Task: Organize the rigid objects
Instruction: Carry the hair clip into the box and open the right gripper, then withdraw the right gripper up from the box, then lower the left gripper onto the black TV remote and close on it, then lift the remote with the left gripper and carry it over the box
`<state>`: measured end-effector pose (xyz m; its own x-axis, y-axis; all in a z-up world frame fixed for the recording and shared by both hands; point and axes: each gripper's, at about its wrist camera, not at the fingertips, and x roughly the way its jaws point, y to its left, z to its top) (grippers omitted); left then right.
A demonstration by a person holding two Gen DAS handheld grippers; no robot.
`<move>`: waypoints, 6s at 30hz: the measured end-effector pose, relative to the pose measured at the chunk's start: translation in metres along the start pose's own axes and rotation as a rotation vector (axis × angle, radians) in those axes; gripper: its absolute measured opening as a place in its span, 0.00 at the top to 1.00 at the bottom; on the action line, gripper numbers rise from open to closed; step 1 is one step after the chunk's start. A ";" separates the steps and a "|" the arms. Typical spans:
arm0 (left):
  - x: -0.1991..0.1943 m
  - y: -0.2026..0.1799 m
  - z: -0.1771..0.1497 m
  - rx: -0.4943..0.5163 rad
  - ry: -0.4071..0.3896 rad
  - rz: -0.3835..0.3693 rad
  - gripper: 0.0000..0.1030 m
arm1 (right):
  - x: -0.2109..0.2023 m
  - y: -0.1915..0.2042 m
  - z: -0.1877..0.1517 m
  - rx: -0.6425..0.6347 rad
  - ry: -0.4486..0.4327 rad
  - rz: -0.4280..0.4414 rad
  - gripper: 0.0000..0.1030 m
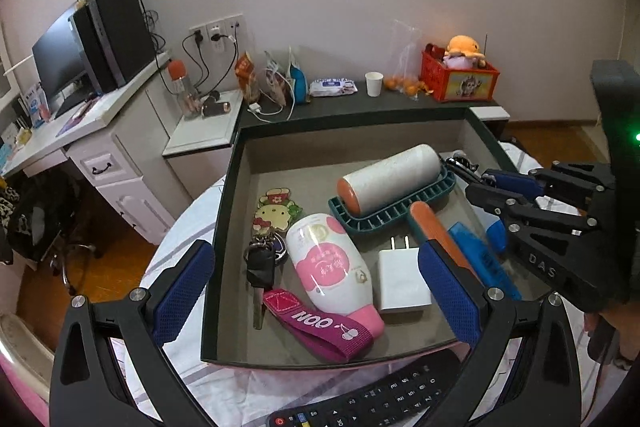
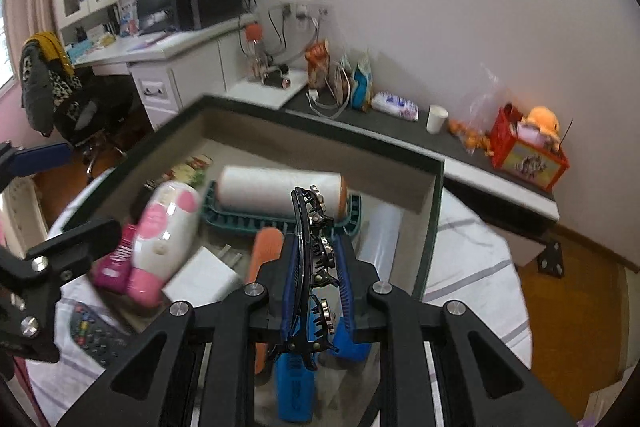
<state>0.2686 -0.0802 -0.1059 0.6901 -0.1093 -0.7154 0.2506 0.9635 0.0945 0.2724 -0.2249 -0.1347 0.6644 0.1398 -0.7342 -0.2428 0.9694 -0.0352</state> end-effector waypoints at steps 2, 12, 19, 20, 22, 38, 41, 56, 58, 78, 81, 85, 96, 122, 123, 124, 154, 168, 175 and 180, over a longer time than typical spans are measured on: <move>0.000 0.000 0.000 -0.002 0.005 -0.005 0.00 | 0.003 -0.001 -0.001 0.007 0.002 -0.004 0.81; -0.042 0.001 -0.004 -0.003 -0.053 -0.008 0.00 | -0.044 0.010 0.001 0.001 -0.097 -0.054 0.40; -0.116 0.007 -0.026 -0.012 -0.160 -0.008 0.00 | -0.119 0.040 -0.010 -0.047 -0.206 -0.064 0.24; -0.128 0.008 -0.031 -0.015 -0.176 -0.004 0.00 | -0.125 0.044 -0.011 -0.051 -0.213 -0.064 0.24; -0.151 0.010 -0.043 -0.026 -0.211 0.006 0.00 | -0.149 0.056 -0.019 -0.058 -0.249 -0.058 0.23; -0.273 0.007 -0.131 -0.050 -0.355 0.044 0.00 | -0.263 0.108 -0.104 -0.023 -0.386 -0.099 0.15; -0.281 0.006 -0.141 -0.052 -0.356 0.062 0.00 | -0.270 0.114 -0.114 -0.018 -0.396 -0.117 0.00; -0.285 0.001 -0.158 -0.038 -0.331 0.067 0.00 | -0.281 0.122 -0.135 -0.011 -0.385 -0.120 0.00; -0.284 0.001 -0.158 -0.039 -0.329 0.065 0.00 | -0.279 0.122 -0.134 -0.009 -0.381 -0.117 0.00; -0.141 0.013 -0.149 0.016 -0.056 -0.041 0.00 | -0.170 0.086 -0.138 0.060 -0.175 -0.074 0.00; -0.106 0.016 -0.143 0.022 0.000 -0.088 0.00 | -0.150 0.077 -0.137 0.075 -0.141 -0.069 0.00; -0.062 0.016 -0.136 0.045 0.055 -0.104 0.00 | -0.121 0.062 -0.135 0.094 -0.090 -0.065 0.00; 0.011 0.003 -0.126 0.115 0.181 -0.180 0.00 | -0.082 0.047 -0.130 0.109 -0.030 -0.044 0.00; -0.041 -0.061 -0.156 0.149 0.177 -0.298 0.12 | -0.115 0.019 -0.160 0.173 -0.041 -0.067 0.00; -0.037 -0.060 -0.152 0.129 0.178 -0.273 0.12 | -0.115 0.018 -0.161 0.177 -0.043 -0.065 0.00; -0.034 -0.059 -0.150 0.115 0.176 -0.257 0.12 | -0.115 0.017 -0.161 0.178 -0.045 -0.061 0.00; -0.052 -0.067 -0.165 0.094 0.170 -0.262 0.57 | -0.097 0.013 -0.167 0.202 -0.023 -0.018 0.00; -0.061 -0.068 -0.156 0.069 0.113 -0.238 0.57 | -0.102 0.019 -0.168 0.199 -0.006 -0.036 0.00; -0.095 -0.052 -0.134 0.055 0.018 -0.193 0.57 | -0.117 0.027 -0.149 0.170 -0.056 -0.039 0.00; -0.121 -0.040 -0.114 0.052 -0.058 -0.162 0.57 | -0.131 0.034 -0.127 0.139 -0.108 -0.046 0.00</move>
<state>0.0975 -0.0781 -0.1021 0.6756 -0.2774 -0.6830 0.3953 0.9184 0.0180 0.0871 -0.2359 -0.1257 0.7463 0.1084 -0.6568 -0.1157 0.9928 0.0325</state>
